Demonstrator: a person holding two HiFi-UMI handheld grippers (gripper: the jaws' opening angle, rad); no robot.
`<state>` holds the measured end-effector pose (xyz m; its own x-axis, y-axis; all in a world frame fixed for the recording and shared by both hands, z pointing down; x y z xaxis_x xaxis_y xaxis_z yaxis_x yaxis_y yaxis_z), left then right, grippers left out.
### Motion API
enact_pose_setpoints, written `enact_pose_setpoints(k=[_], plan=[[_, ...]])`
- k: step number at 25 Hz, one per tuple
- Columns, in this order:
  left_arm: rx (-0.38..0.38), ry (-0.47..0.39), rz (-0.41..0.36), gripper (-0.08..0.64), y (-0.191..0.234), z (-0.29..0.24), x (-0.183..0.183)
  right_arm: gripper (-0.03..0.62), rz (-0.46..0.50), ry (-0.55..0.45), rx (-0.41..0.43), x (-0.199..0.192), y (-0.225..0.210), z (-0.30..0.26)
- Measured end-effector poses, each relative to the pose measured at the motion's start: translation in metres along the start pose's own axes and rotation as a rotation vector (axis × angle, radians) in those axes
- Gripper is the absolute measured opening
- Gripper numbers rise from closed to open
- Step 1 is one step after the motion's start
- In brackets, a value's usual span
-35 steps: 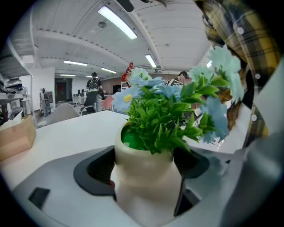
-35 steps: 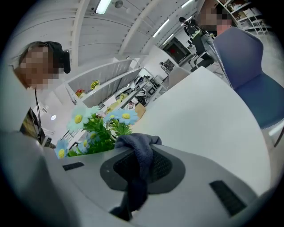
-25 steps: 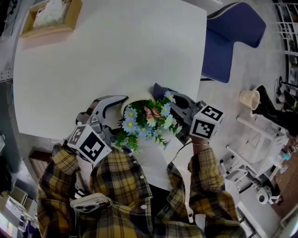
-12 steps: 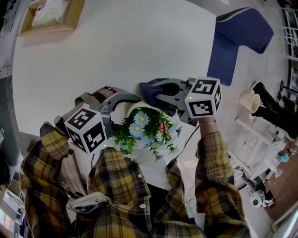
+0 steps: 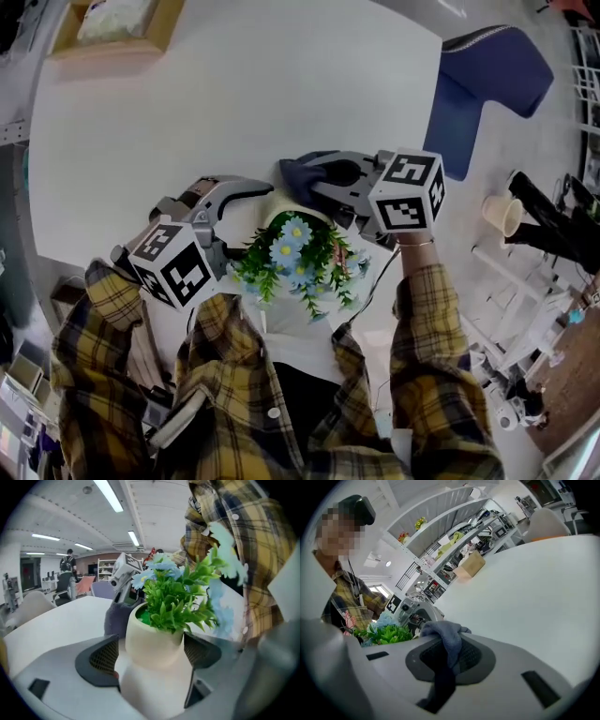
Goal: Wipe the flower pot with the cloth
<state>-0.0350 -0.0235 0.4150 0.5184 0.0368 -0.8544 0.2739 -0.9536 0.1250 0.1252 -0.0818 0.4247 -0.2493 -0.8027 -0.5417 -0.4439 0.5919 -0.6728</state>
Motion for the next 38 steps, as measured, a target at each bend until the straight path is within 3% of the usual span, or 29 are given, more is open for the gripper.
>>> enact_pose_setpoints(k=[10, 16, 21, 27, 31, 38], plan=[[0.358, 0.02, 0.317, 0.433, -0.069, 0.02, -0.036, 0.021, -0.156, -0.25, -0.225, -0.036, 0.013, 0.012], [0.524, -0.009, 0.477, 0.434, -0.105, 0.009, -0.025, 0.021, -0.297, -0.444, -0.384, -0.074, 0.052, 0.029], [0.57, -0.062, 0.607, 0.436, -0.123, 0.002, -0.022, 0.021, -0.428, -0.553, -0.473, -0.102, 0.074, 0.026], [0.612, -0.13, 0.656, 0.442, -0.123, -0.002, -0.017, 0.021, -0.539, -0.652, -0.532, -0.116, 0.087, 0.016], [0.627, -0.161, 0.679, 0.442, -0.117, -0.004, -0.019, 0.021, -0.576, -0.651, -0.515, -0.122, 0.095, -0.002], [0.583, -0.148, 0.64, 0.442, -0.11, 0.002, -0.011, 0.021, -0.523, -0.579, -0.454, -0.117, 0.097, 0.003]])
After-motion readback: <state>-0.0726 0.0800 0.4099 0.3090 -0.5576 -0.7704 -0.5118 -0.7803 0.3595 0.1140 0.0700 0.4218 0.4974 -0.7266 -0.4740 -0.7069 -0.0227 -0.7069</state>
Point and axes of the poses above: the fingertips, and each gripper's own axes: z backward along the fingers, y to its left, x out of its top, the point moved 8 cm from there along z, backward along the fingers, and after that the axes turned 2 degrees about -x, right-handed, at the moved point
